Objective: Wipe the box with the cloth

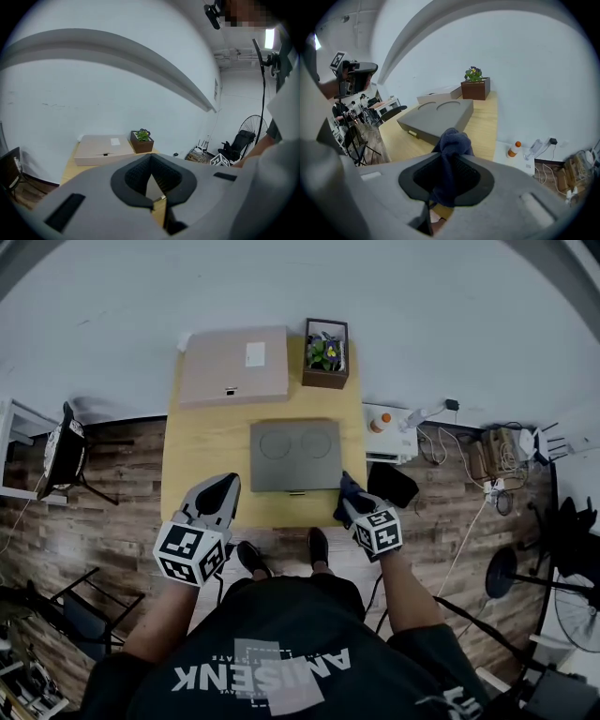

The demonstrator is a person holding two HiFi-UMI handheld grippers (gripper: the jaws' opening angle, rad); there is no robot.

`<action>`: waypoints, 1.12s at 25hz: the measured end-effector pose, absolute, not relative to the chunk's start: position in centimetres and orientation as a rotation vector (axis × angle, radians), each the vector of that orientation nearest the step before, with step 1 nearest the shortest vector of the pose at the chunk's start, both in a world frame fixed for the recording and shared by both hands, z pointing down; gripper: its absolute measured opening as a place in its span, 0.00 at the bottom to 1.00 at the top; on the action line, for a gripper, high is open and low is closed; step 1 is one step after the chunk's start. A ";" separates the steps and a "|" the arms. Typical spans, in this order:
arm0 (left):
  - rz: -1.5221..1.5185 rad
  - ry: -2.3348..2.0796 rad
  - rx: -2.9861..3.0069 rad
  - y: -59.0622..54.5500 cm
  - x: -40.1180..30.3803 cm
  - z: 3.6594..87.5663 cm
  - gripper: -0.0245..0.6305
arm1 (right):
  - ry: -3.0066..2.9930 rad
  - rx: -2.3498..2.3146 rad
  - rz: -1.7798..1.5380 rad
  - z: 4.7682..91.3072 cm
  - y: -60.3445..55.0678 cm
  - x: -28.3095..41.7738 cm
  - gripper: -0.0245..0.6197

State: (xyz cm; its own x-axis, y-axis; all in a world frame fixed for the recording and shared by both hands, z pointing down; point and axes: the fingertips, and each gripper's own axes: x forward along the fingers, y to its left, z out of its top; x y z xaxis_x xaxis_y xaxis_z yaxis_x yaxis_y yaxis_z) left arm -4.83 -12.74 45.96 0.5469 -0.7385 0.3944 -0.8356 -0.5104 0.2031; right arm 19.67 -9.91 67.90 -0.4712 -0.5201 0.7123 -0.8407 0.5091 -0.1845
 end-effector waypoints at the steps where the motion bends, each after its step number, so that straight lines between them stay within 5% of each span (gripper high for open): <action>1: 0.362 -1.287 2.419 -12.8 -5.0 46.0 0.04 | -2.162 1.124 0.728 67.7 -9.5 19.6 0.15; 11: 0.308 -1.335 2.371 -13.7 -7.5 46.8 0.04 | -2.247 1.175 0.823 63.8 -6.7 16.0 0.15; 28: 0.325 -1.519 2.262 -12.2 -16.6 47.4 0.04 | -2.341 0.773 0.720 66.3 -7.3 -2.8 0.15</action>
